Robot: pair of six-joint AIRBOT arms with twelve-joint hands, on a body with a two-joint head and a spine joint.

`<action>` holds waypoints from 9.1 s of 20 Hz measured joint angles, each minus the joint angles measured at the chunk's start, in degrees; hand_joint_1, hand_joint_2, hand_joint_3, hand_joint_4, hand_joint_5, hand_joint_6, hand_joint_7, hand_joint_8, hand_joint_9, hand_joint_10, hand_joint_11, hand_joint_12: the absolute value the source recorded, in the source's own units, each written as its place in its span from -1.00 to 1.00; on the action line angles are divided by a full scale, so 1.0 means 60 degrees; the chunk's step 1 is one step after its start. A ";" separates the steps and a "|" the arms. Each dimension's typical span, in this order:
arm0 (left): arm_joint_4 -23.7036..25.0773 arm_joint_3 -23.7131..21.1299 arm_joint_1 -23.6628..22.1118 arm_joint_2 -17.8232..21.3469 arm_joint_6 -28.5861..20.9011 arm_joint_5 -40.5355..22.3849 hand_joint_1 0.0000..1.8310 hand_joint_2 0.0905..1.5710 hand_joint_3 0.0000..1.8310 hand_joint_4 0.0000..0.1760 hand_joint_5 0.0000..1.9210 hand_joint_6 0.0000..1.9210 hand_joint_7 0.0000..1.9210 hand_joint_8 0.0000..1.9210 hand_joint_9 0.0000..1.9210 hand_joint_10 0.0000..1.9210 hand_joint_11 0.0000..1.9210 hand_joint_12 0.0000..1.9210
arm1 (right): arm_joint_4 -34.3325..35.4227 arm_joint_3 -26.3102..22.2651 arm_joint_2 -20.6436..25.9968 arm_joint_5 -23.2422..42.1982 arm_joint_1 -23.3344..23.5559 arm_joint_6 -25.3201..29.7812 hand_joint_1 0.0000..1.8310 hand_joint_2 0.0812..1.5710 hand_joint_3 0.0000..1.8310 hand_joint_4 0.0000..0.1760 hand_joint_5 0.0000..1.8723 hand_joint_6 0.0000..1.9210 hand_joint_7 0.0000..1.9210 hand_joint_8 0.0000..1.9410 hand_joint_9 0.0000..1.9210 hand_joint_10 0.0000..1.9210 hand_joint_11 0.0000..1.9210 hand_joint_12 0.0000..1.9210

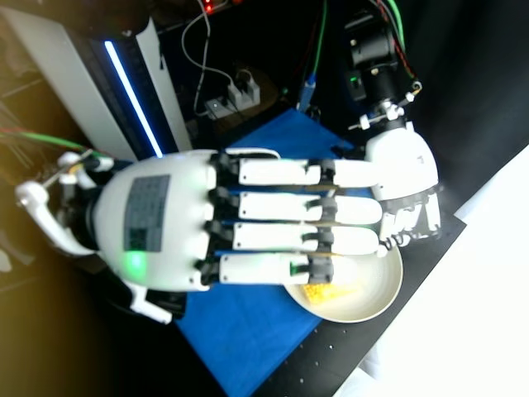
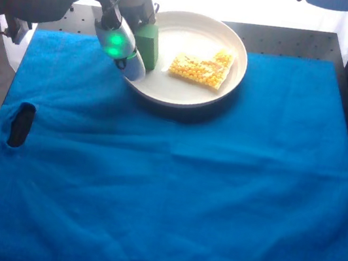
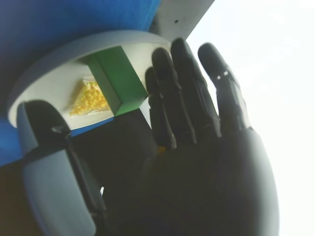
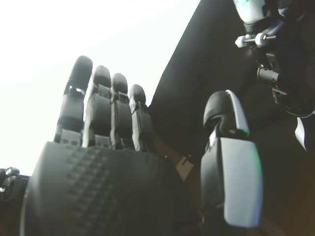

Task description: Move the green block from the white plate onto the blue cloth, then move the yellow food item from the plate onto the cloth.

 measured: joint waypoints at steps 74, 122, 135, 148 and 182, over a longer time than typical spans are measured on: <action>0.3300 -0.5253 -0.0619 0.3166 -0.0120 -0.3508 0.38 0.38 -1.00 -1.00 0.07 -0.29 0.02 0.26 -0.07 -0.04 -0.23 0.27 | 0.0000 -0.0018 -0.0186 0.0229 0.0000 -0.0007 -0.51 0.22 -1.00 -0.67 -0.65 -1.00 -0.50 -1.00 -0.46 -1.00 -0.99 0.49; 0.7031 -0.3687 0.1916 0.2940 -0.8069 -0.5268 -0.30 -0.03 -1.00 -1.00 -0.13 -0.97 -0.38 0.15 -0.42 0.54 -0.47 0.78 | 0.0033 -0.0007 -0.0273 0.0255 -0.0004 -0.0004 -0.52 0.15 -0.99 -0.60 -0.64 -0.99 -0.54 -1.00 -0.44 -0.99 -0.95 0.53; 0.6776 -0.3836 0.0678 0.3661 -0.7563 -0.5697 -0.71 0.07 -1.00 0.43 -0.80 -0.20 -0.98 0.24 -0.98 0.42 -0.99 0.54 | 0.0066 0.0393 -0.0627 0.0208 0.0000 -0.0004 -0.50 0.06 -1.00 -0.45 -0.68 -1.00 -0.60 -1.00 -0.52 -1.00 -0.97 0.38; 0.1701 -0.2259 -0.0004 0.3340 -0.3308 -0.3173 -0.21 0.06 -1.00 -0.07 -0.71 -1.00 -0.69 -0.94 -0.72 -0.73 -1.00 0.23 | -0.0149 0.1406 -0.1453 -0.0958 0.0000 -0.0004 -0.52 0.01 -1.00 -0.78 -0.80 -1.00 -0.54 -1.00 -0.43 -0.99 -0.93 0.41; 0.2524 -0.2211 -0.1730 0.2758 -0.2721 -0.2044 -0.39 0.04 -1.00 0.50 -0.92 -0.99 -0.76 -1.00 -0.76 -1.00 -1.00 -0.47 | -0.4371 0.3821 -0.3548 -0.4087 0.0000 0.0036 -0.28 0.04 -1.00 -1.00 -0.66 -1.00 -0.49 -0.99 -0.50 -0.99 -0.96 0.36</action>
